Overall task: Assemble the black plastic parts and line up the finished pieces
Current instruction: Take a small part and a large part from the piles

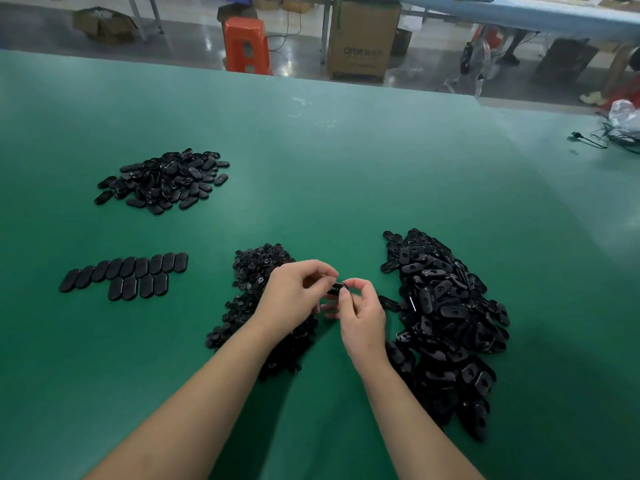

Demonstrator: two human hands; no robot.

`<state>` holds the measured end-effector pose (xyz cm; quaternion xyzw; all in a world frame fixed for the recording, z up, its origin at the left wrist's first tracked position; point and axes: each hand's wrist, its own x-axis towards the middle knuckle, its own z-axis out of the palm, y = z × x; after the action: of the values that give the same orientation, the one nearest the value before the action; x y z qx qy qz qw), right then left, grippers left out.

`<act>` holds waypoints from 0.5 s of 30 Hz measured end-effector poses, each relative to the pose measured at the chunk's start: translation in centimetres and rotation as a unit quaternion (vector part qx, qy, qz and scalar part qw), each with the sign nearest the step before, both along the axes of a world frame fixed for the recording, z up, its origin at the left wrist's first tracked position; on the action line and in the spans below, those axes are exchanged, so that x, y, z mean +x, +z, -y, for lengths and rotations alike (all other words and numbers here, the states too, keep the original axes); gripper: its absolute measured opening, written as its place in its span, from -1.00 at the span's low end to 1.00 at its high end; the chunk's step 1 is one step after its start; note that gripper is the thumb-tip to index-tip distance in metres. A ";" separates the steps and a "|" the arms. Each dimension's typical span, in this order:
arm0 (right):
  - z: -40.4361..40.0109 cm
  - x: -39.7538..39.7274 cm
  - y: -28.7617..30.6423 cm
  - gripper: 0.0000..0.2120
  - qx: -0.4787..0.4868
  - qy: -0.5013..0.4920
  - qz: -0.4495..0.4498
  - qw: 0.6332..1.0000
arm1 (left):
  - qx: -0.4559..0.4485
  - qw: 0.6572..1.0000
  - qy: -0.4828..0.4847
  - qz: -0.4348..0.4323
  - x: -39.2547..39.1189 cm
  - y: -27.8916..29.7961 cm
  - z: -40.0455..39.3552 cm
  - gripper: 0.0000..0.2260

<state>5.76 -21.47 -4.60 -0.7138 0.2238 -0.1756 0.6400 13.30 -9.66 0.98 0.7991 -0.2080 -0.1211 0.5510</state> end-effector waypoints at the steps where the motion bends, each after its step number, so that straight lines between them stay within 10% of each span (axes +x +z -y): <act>1: 0.0 0.0 -0.1 -0.92 -0.004 -0.002 0.003 1.000 | -0.005 1.000 0.008 -0.009 -0.1 0.0 0.3 -0.85; 15: 0.2 0.1 -0.2 -0.87 -0.069 -0.025 -0.008 0.997 | -0.023 0.987 0.106 -0.116 -0.8 -1.1 1.5 -0.87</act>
<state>5.90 -21.67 -4.82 -0.7514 0.2344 -0.2009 0.5832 12.54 -11.16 -0.17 0.7845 -0.0600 -0.1490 0.5990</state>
